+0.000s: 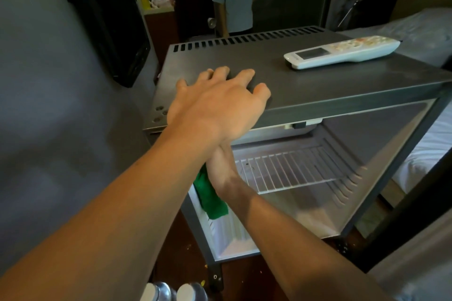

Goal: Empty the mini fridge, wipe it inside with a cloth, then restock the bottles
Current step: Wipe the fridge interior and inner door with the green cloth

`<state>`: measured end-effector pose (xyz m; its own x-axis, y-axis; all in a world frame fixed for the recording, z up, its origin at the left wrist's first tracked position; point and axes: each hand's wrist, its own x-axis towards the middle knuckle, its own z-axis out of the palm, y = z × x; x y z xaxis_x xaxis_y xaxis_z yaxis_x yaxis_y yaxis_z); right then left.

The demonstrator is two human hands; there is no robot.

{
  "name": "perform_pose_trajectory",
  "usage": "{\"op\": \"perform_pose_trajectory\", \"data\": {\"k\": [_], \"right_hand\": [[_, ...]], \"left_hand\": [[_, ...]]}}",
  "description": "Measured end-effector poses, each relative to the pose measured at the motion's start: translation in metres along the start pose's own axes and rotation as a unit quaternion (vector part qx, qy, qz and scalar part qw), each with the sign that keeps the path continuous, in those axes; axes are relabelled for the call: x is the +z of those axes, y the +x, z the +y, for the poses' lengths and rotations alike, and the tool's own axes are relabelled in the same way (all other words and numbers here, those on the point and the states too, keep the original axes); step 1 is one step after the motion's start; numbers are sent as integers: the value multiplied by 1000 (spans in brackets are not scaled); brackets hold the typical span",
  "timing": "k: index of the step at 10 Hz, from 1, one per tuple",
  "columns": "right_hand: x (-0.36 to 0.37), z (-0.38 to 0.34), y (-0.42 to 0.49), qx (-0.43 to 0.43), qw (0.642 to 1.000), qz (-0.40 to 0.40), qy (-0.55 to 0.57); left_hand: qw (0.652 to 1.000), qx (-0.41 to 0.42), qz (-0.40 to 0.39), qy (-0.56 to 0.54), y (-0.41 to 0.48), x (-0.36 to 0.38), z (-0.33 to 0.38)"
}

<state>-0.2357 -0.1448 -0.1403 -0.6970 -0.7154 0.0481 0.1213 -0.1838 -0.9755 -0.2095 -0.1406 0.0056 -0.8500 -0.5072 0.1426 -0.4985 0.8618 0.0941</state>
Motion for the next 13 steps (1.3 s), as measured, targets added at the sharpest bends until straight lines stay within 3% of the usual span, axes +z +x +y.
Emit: {"op": "perform_pose_trajectory", "data": {"k": [1, 2, 3, 4, 5, 6, 7, 8, 9, 10, 12, 13], "right_hand": [[-7, 16, -2, -25, 995, 17, -92], [-14, 30, -5, 62, 974, 33, -216], [-15, 27, -9, 90, 969, 49, -224], [-8, 7, -17, -19, 992, 62, -110], [2, -3, -14, -81, 991, 65, -81], [1, 6, -8, -55, 983, 75, -159], [-8, 9, -1, 61, 970, 62, -228], [1, -1, -9, -33, 987, 83, -131], [7, 10, -7, -67, 986, 96, -118], [4, 9, 3, 23, 982, 81, -169], [3, 14, -8, -76, 985, 84, -131], [-1, 10, 1, 59, 974, 68, -206]], "left_hand": [[1000, -2, -3, 1, -1, 0, 0], [1000, -3, -1, -2, -1, -1, 0], [1000, -2, -3, 0, -1, 0, 1], [1000, -2, 3, 3, -1, 1, 0], [1000, -3, 8, 7, 1, 1, 0], [1000, -3, 7, 8, 0, 0, 0], [1000, 0, 3, 3, 0, 0, 1], [1000, 0, 7, 4, 2, 2, -1], [1000, 0, 9, 11, 3, 2, -1], [1000, -1, 8, 8, 2, 1, -1], [1000, 3, 9, 11, 3, 4, -2], [1000, 0, 8, 9, 2, 1, -2]]}}
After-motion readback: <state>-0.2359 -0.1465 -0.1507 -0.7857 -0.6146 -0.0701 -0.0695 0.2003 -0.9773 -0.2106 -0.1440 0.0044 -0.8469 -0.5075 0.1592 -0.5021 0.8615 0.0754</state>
